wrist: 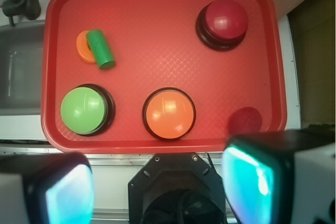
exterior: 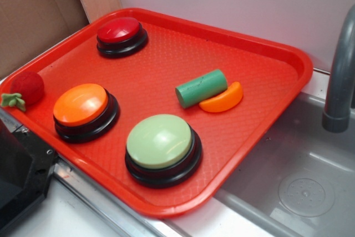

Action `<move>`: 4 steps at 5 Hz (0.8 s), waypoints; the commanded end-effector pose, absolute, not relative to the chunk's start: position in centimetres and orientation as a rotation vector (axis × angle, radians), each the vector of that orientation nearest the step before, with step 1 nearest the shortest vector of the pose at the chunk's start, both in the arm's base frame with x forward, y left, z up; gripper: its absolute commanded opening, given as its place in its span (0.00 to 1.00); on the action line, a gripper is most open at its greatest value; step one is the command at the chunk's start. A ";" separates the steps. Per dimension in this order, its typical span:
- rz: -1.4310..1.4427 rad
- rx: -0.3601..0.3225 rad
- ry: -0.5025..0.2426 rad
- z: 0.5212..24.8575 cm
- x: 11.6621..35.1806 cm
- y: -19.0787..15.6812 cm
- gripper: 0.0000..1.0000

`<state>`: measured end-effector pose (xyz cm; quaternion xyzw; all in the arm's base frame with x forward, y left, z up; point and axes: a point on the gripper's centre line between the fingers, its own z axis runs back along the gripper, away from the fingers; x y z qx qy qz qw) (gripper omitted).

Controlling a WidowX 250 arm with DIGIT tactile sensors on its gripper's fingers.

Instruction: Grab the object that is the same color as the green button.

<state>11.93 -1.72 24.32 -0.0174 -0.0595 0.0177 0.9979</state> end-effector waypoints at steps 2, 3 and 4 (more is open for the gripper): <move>-0.041 -0.032 -0.096 22.7 13.3 -2.4 1.00; -0.045 0.026 -0.140 18.7 16.0 -3.5 1.00; -0.091 0.022 -0.168 15.3 18.7 -4.3 1.00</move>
